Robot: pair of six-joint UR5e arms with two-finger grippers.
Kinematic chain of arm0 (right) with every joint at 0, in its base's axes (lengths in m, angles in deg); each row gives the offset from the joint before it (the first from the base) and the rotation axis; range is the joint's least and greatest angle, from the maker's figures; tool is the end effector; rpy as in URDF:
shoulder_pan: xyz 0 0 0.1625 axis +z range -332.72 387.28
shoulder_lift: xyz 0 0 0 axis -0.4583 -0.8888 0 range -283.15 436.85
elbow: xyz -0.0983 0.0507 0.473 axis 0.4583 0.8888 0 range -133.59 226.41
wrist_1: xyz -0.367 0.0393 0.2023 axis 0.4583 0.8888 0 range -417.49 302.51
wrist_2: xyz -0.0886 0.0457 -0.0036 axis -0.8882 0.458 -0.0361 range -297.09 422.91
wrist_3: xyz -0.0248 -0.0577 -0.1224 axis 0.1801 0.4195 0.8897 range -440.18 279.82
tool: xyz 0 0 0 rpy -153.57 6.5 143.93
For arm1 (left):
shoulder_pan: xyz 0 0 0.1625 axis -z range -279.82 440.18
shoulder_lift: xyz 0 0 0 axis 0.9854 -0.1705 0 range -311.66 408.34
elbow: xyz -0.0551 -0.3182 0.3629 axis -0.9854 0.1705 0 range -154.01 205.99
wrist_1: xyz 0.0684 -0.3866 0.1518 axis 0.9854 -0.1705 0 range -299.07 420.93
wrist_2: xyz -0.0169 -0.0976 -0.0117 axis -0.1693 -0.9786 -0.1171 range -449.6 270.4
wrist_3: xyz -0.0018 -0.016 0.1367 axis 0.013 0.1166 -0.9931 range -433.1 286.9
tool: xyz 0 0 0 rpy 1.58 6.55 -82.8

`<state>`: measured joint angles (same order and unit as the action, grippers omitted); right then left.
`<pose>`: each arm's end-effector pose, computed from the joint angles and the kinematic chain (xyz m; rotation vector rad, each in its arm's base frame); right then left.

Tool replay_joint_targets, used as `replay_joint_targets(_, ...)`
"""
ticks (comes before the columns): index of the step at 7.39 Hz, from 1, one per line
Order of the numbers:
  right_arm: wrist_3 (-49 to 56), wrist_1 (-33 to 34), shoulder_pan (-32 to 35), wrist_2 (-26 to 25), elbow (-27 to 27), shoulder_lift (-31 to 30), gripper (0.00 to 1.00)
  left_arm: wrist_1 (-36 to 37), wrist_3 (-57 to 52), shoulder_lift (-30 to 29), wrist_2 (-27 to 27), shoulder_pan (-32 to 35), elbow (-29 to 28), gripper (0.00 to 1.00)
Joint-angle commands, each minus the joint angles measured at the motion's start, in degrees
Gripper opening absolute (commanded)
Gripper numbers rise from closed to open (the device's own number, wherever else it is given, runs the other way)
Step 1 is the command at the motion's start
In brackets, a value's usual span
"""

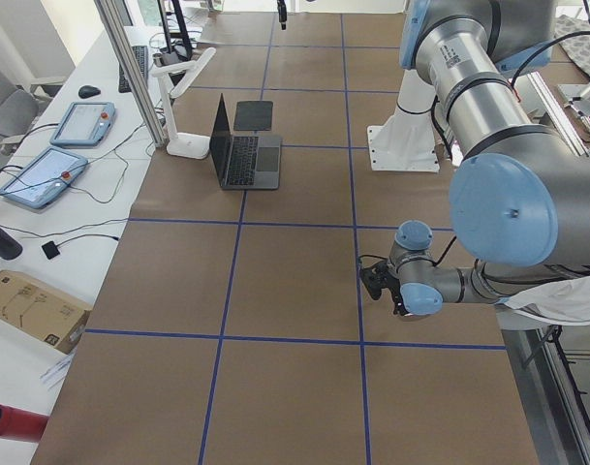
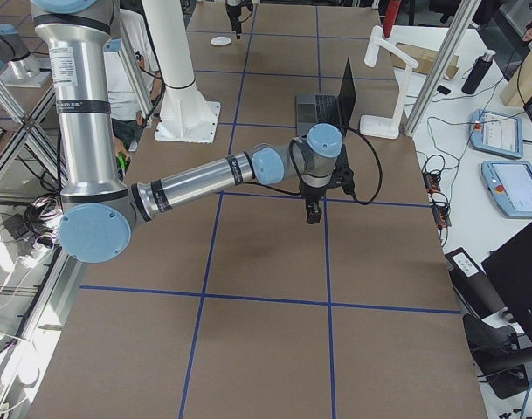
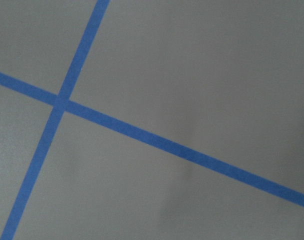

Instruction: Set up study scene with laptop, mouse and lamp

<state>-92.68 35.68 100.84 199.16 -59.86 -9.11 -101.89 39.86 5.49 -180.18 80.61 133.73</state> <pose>-0.1181 -0.5200 0.5700 0.0735 -0.8470 -0.1853 0.1577 -0.1330 0.7204 -0.1585 0.7459 -0.3845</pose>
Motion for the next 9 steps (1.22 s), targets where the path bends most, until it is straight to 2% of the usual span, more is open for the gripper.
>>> replay_joint_targets(1,-0.1,0.0,0.0,0.1,-0.8,0.0,0.92,-0.2,5.2,0.6,3.6,-8.2,0.0,1.0)
replay_joint_targets(3,-0.1,0.0,0.0,-0.1,-0.8,0.0,0.92,-0.1,8.8,0.6,7.2,-15.2,0.0,1.0)
replay_joint_targets(9,-0.2,0.0,0.1,0.0,-1.7,-0.2,0.92,-0.3,14.6,1.0,7.4,-18.5,-0.3,1.0)
